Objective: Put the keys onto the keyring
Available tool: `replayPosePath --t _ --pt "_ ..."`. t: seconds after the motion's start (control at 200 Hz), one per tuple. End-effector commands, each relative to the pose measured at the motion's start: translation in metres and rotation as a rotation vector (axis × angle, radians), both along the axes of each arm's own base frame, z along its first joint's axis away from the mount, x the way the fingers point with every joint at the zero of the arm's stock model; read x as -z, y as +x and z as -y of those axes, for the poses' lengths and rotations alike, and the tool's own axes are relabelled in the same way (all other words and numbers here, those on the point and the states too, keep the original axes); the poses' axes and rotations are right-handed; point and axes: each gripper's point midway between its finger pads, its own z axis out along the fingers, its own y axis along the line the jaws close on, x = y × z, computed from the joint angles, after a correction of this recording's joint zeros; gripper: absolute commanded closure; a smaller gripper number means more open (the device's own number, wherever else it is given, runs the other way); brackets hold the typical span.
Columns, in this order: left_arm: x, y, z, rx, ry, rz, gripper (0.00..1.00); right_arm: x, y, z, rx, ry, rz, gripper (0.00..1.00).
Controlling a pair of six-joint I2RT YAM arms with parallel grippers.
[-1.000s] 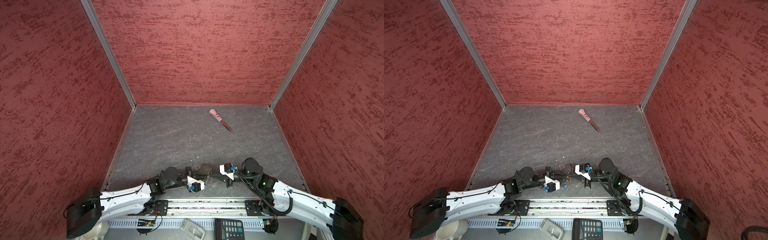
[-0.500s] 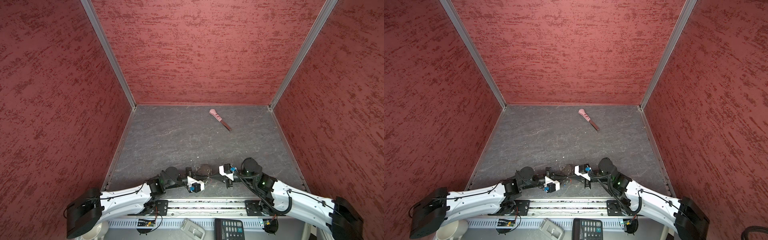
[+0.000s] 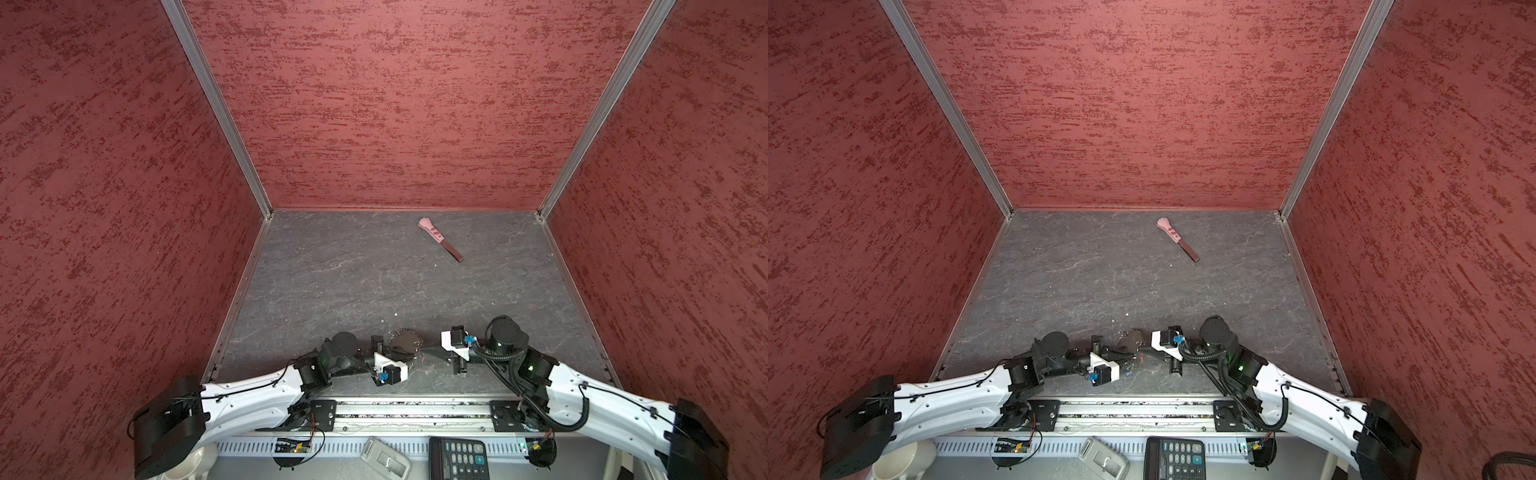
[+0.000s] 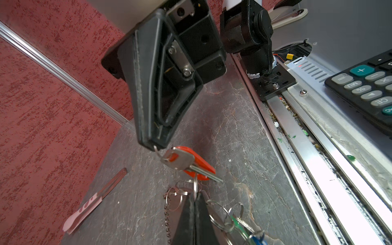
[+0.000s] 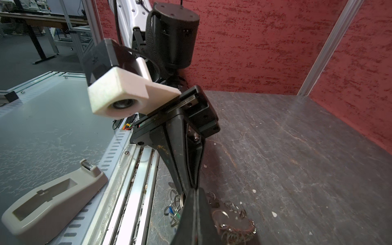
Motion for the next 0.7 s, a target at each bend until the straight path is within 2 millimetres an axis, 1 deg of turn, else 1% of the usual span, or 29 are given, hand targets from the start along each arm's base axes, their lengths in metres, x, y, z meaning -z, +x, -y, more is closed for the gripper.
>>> replayPosePath --t 0.0,0.065,0.11,0.185,0.296,0.386,0.461,0.596,0.691 --pt "-0.008 0.000 0.002 0.022 -0.002 -0.073 1.00 -0.005 0.013 0.002 0.073 0.010 0.067 1.00" --pt "-0.012 0.004 0.002 0.013 -0.004 -0.120 1.00 -0.007 0.014 0.003 0.086 0.020 0.079 1.00" --pt "-0.017 0.010 0.003 -0.010 -0.019 -0.164 1.00 -0.010 0.015 0.004 0.091 0.026 0.084 1.00" --pt "-0.021 0.017 0.003 -0.024 -0.017 -0.250 1.00 -0.008 0.015 0.004 0.089 0.021 0.076 1.00" --pt "-0.024 0.011 0.004 0.024 -0.019 -0.316 1.00 -0.006 0.007 0.001 0.041 0.019 0.037 1.00" --pt "-0.027 0.007 0.001 0.064 -0.033 -0.361 1.00 -0.004 0.000 -0.003 -0.007 0.002 -0.013 1.00" --pt "-0.029 0.006 -0.001 0.087 -0.044 -0.389 1.00 0.001 -0.001 -0.004 -0.017 -0.017 -0.031 1.00" --pt "-0.027 0.006 -0.001 0.097 -0.035 -0.414 1.00 -0.001 -0.005 -0.003 -0.038 -0.004 -0.026 1.00" --pt "-0.025 0.005 -0.002 0.104 -0.030 -0.413 1.00 -0.002 -0.004 -0.004 -0.041 -0.005 -0.024 1.00"
